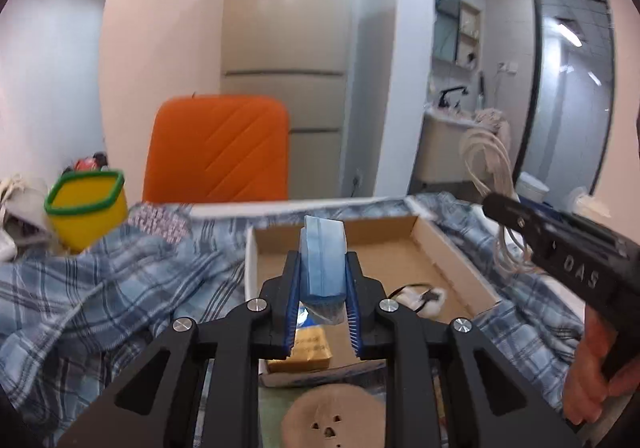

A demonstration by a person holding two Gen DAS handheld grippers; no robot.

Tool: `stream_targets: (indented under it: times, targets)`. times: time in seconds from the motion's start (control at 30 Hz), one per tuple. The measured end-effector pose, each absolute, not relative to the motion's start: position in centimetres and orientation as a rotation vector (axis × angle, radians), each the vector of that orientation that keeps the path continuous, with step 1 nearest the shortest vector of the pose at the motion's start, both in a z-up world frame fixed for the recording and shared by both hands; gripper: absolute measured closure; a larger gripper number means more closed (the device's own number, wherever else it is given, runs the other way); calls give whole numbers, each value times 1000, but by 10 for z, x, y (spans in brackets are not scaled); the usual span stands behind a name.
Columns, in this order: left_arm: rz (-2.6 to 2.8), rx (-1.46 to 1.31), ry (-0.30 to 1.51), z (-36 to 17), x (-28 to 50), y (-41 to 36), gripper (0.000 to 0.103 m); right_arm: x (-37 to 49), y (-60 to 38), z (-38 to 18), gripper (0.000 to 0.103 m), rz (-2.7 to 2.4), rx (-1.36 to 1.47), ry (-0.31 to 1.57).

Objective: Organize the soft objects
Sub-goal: 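Grasp the blue face-mask packet with the left gripper while the right tool lifts the cable, then lower the mask packet into the box and open the left gripper while the right tool drops the cable in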

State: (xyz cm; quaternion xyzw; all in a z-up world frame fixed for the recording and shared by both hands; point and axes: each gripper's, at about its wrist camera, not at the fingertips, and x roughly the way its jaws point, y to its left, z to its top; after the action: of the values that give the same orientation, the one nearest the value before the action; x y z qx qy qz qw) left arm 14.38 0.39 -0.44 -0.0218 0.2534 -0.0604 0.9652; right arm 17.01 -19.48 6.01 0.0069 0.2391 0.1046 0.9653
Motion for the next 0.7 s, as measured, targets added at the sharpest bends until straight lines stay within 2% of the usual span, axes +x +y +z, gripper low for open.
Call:
stream_targets:
  times: [0.37, 0.57, 0.6, 0.63, 0.7]
  targets:
    - [-109, -67, 668, -22, 161, 8, 84, 206, -226, 14, 79, 242, 165, 658]
    - [-118, -53, 685, -24, 162, 3, 83, 213, -234, 8, 79, 247, 222, 660]
    - [-124, -54, 690, -25, 163, 3, 81, 214, -236, 6, 79, 244, 231, 666]
    - [-130, -55, 695, -26, 163, 3, 75, 215, -235, 6, 79, 243, 235, 675]
    - [-141, -54, 699, -26, 163, 2, 58, 219, -236, 2, 79, 247, 249, 701]
